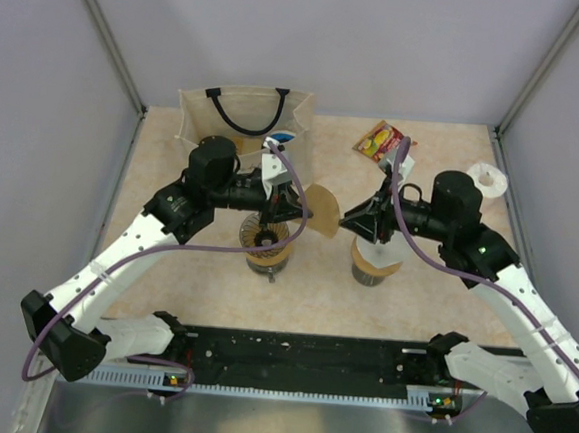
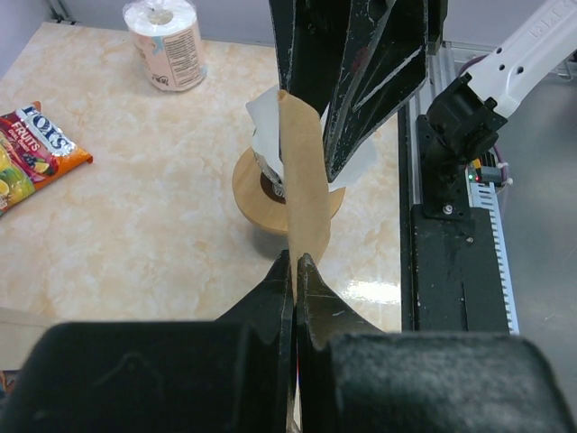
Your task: Place the coffee filter in the dripper
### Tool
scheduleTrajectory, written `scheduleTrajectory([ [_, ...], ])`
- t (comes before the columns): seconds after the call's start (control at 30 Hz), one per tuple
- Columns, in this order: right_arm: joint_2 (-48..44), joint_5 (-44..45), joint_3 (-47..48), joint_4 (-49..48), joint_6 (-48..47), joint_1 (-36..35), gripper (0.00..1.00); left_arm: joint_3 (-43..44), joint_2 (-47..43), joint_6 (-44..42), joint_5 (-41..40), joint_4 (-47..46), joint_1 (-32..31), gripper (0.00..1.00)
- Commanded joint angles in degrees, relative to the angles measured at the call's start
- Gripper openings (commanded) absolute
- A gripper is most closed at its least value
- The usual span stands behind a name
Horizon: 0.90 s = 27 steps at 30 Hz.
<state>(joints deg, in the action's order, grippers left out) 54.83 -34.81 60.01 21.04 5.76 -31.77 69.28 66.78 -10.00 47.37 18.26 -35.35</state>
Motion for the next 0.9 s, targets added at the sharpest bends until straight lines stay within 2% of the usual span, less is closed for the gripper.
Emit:
scheduleTrajectory([
  [0.0,-0.7,-2.7,1.7,-1.3,-1.4,-0.5,0.24,0.2,-0.7,-1.2,1.5,-0.5,-0.2,0.0],
  [0.37,0.3,-7.8,1.8,-2.1,-1.0,-0.5,0.0,0.2,-0.4,1.2,0.2,-2.6,-0.2,0.0],
  [0.57,0.3,-6.6,2.0,-2.4,0.7,-0.4,0.0,0.3,0.3,3.9,-4.7,-4.2,-0.2,0.0],
  [0.67,0.1,-4.7,2.0,-2.6,2.3,-0.5,0.0,0.6,0.8,6.7,-10.2,-5.1,-0.2,0.0],
  [0.87,1.6,0.7,1.2,-7.1,7.9,-0.5,0.0,0.3,2.0,9.2,-10.5,-6.0,-0.2,0.0],
])
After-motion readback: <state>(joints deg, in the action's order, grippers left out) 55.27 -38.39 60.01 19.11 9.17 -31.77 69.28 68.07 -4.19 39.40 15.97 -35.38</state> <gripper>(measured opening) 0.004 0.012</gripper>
